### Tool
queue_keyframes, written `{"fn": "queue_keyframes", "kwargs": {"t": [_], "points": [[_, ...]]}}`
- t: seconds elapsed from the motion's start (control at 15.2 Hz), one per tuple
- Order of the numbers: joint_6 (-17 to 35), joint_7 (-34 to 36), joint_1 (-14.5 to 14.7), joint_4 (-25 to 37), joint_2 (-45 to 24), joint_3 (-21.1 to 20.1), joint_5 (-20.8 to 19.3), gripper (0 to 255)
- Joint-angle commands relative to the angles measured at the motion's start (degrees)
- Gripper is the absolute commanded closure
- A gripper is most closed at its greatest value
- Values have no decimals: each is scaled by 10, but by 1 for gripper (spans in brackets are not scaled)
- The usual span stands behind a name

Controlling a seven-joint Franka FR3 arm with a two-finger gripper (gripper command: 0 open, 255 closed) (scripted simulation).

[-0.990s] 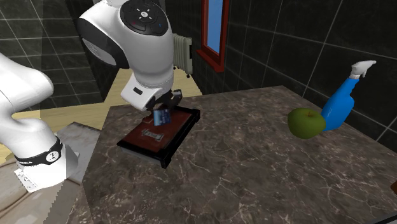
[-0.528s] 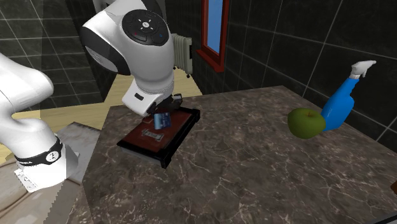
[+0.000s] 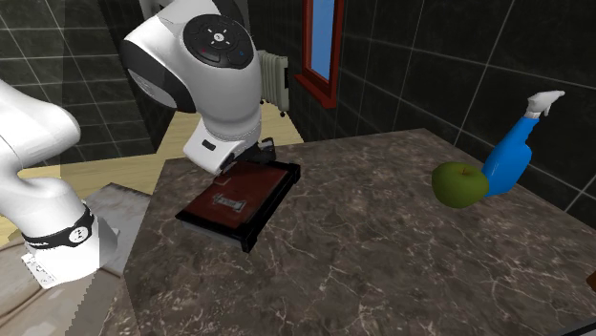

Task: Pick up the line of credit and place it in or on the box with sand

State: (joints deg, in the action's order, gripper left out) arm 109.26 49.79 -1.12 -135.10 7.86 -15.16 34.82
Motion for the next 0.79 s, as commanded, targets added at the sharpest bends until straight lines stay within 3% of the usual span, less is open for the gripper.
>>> {"fn": "queue_keyframes", "kwargs": {"t": [0.0, 0.2, 0.73], "points": [[-19, 2, -5, 13, 4, 6, -7, 0], [-70, 8, -18, 53, 10, 21, -25, 0], [-70, 8, -18, 53, 10, 21, -25, 0]]}}
